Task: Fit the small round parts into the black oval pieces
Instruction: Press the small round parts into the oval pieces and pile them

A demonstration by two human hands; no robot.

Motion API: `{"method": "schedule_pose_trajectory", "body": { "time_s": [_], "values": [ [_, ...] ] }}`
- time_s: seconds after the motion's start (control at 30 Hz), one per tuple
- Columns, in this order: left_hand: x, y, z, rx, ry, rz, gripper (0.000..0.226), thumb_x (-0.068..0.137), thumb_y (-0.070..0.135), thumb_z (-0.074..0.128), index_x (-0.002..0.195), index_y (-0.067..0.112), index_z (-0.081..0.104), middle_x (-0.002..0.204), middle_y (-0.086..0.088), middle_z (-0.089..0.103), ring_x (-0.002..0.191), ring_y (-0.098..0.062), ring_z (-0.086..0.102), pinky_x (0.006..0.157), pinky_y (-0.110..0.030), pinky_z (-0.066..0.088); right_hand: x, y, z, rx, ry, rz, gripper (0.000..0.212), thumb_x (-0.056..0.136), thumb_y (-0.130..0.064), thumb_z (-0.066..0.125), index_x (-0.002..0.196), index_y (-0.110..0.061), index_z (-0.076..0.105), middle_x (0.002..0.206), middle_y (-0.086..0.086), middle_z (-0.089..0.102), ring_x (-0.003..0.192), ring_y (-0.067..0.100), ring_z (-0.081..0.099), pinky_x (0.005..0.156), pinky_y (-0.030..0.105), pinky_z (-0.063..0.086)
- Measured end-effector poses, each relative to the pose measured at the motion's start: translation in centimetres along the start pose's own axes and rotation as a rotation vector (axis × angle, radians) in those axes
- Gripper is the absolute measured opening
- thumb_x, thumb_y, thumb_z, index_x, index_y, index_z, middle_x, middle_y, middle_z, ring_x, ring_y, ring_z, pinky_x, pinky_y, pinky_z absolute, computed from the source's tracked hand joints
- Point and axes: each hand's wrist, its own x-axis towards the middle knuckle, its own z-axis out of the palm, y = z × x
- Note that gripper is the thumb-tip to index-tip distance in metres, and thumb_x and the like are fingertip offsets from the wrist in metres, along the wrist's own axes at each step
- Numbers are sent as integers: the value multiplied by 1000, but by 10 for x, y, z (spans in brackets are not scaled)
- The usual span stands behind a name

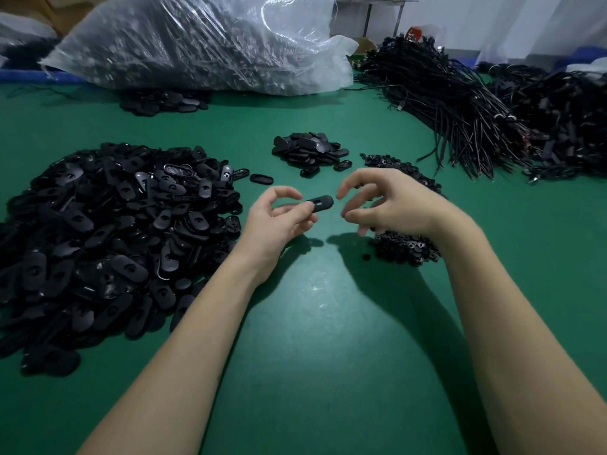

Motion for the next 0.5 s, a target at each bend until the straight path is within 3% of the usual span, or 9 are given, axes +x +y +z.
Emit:
{"method": "schedule_pose_trajectory", "body": {
  "time_s": [0.07, 0.13, 0.23, 0.37, 0.5],
  "values": [
    [0, 0, 0, -22, 18, 12, 22, 93, -1, 66, 111, 11, 65, 84, -4, 74, 80, -13, 71, 78, -21, 56, -8, 1, -13, -199, -76, 53, 17, 90, -18, 77, 96, -33, 73, 83, -11, 77, 68, 9, 75, 63, 20, 52],
    [0, 1, 0, -19, 20, 13, 20, 95, -2, 63, 109, 10, 70, 95, -8, 73, 84, -14, 72, 80, -21, 57, -14, 1, -18, -318, -141, 110, 12, 85, -24, 82, 89, -34, 77, 71, -12, 75, 63, 2, 72, 59, 16, 48],
    [-1, 2, 3, -79, 45, -5, 12, 94, -5, 62, 100, 4, 67, 103, -13, 71, 90, -20, 75, 82, -21, 57, -18, 1, -13, -310, -194, 178, 13, 80, -23, 86, 86, -32, 79, 66, -10, 74, 57, 2, 70, 50, 12, 48],
    [-1, 2, 3, -132, 75, -7, 8, 94, -5, 63, 96, 2, 61, 108, -16, 67, 96, -27, 75, 83, -22, 58, -13, 1, -5, -330, -204, 211, 9, 80, -23, 87, 82, -29, 80, 66, -4, 75, 58, 4, 70, 50, 12, 48],
    [-2, 2, 3, -121, 50, -13, 18, 94, -4, 63, 110, 3, 66, 113, -19, 69, 98, -28, 75, 81, -22, 59, -12, 4, -4, -348, -198, 208, 8, 82, -23, 85, 79, -25, 78, 63, -3, 73, 50, 1, 64, 48, 11, 47]
  ]
}}
